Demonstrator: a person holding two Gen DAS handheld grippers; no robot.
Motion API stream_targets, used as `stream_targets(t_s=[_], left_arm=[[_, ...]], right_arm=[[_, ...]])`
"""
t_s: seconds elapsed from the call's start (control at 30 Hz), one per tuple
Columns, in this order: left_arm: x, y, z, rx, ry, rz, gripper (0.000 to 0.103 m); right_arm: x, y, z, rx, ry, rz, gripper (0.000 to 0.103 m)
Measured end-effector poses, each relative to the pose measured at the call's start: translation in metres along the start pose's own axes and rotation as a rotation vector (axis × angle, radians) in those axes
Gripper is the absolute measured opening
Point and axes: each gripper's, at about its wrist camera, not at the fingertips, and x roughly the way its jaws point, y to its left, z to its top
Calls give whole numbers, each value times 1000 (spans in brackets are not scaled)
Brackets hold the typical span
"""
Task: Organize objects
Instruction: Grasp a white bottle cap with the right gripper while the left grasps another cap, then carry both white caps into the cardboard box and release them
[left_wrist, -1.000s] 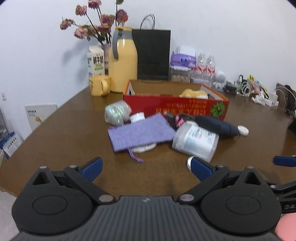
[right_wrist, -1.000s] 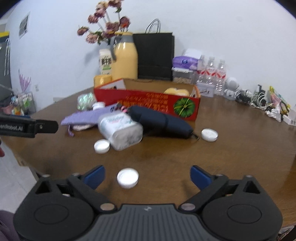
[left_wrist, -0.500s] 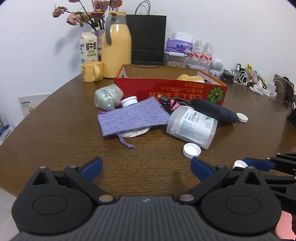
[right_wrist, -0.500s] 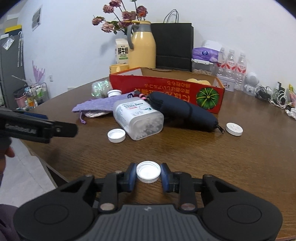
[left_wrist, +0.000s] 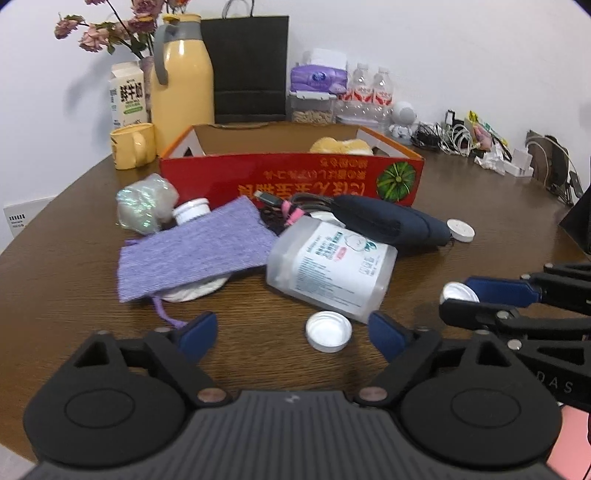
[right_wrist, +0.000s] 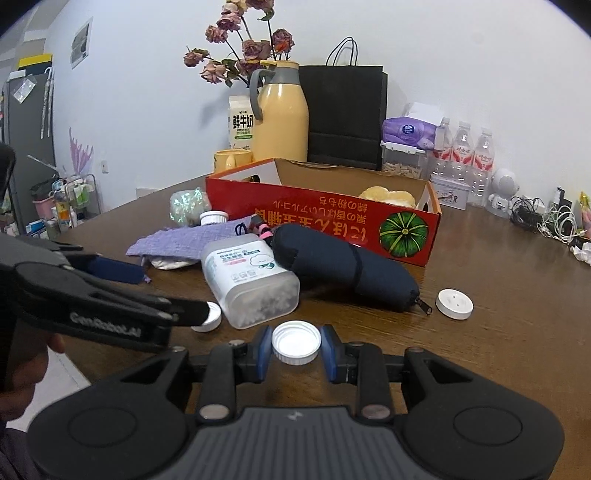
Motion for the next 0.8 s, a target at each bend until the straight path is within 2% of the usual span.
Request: stream_targets(t_s=[0.13,0.33,0.43,0.8], left_arm=[[8,-4,-2,3,24,-19,68],[13,-6,-3,19,27,-47,29],[11,-6,-3,17,24,-90,29],[1,0,3,16,-10,-78,29]], right_arm=[[6,-3,2,0,0,14,27],[11,-3,1,6,6,35,27],[12,-3,0,7,8,39,27],[10,-3,4,3,-3,35,27]])
